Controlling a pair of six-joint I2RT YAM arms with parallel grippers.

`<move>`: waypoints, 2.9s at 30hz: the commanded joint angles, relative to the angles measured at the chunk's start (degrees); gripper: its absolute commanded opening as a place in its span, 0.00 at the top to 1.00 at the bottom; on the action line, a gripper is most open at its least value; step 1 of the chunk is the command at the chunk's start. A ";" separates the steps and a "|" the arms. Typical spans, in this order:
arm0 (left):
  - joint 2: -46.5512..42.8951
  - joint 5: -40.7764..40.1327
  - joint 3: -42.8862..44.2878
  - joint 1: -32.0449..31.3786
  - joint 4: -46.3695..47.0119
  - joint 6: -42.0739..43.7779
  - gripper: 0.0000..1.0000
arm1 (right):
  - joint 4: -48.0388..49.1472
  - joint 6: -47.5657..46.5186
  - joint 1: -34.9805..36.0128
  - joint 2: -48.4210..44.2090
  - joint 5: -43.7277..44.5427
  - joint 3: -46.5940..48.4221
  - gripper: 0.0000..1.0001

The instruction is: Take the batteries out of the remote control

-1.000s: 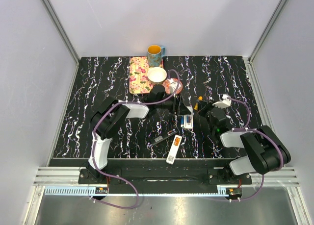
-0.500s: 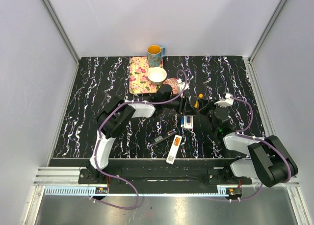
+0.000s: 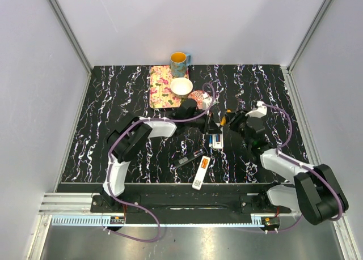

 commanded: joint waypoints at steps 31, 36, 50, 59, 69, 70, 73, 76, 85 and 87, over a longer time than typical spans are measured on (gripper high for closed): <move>-18.54 -19.62 -6.60 -2.32 -16.26 15.55 1.00 | -3.16 6.96 -5.76 4.99 -29.49 11.42 0.61; -18.36 -18.92 -6.34 -2.41 -15.99 15.46 1.00 | -2.64 8.18 -5.76 7.19 -29.31 11.60 0.76; -20.65 -14.10 -11.35 -0.75 -6.87 9.94 0.26 | -3.94 6.87 -6.47 5.09 -25.45 8.97 1.00; -16.62 -2.75 -15.48 6.20 12.56 -7.90 0.21 | -10.35 0.37 -6.47 -6.42 -12.37 5.36 1.00; -7.30 -0.64 -8.99 6.11 14.24 -15.65 0.33 | -12.04 1.07 -6.38 -10.91 -0.23 0.53 1.00; -5.64 -0.28 -8.37 6.03 14.24 -16.52 0.34 | -11.60 1.07 -6.38 -10.65 0.21 0.09 1.00; -3.26 0.07 -6.87 5.94 12.84 -16.88 0.37 | -11.51 0.54 -5.85 -10.04 1.09 -0.18 1.00; -1.76 -0.19 -6.08 5.85 11.08 -16.45 0.39 | -10.98 -0.33 -4.01 -9.42 3.45 -0.53 1.00; 1.06 -2.04 -4.32 4.45 4.93 -12.58 0.42 | -11.24 -0.16 -0.49 -6.87 9.88 -1.23 1.00; 1.67 -2.21 -3.79 4.18 4.05 -12.23 0.42 | -11.33 -0.07 -0.49 -6.87 10.58 -1.49 1.00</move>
